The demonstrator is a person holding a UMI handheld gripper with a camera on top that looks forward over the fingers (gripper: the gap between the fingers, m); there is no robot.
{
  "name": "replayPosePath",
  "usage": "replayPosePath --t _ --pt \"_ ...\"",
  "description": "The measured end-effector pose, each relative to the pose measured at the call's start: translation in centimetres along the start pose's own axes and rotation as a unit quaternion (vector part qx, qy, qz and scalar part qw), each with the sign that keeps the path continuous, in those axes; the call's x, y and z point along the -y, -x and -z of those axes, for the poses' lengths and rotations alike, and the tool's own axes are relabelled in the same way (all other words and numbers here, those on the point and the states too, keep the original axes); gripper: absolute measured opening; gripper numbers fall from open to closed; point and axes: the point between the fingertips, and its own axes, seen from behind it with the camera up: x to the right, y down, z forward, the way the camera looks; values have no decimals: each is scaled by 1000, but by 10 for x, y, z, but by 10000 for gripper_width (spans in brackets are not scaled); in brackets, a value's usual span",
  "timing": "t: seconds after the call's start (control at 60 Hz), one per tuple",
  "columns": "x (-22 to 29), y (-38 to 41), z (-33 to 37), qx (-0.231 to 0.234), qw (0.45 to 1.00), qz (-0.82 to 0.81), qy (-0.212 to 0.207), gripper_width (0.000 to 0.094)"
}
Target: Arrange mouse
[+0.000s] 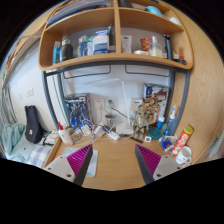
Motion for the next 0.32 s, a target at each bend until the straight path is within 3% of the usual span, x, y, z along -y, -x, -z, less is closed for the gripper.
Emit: replayPosePath --t 0.317 --pt "-31 -71 46 -20 1000 4 15 855"
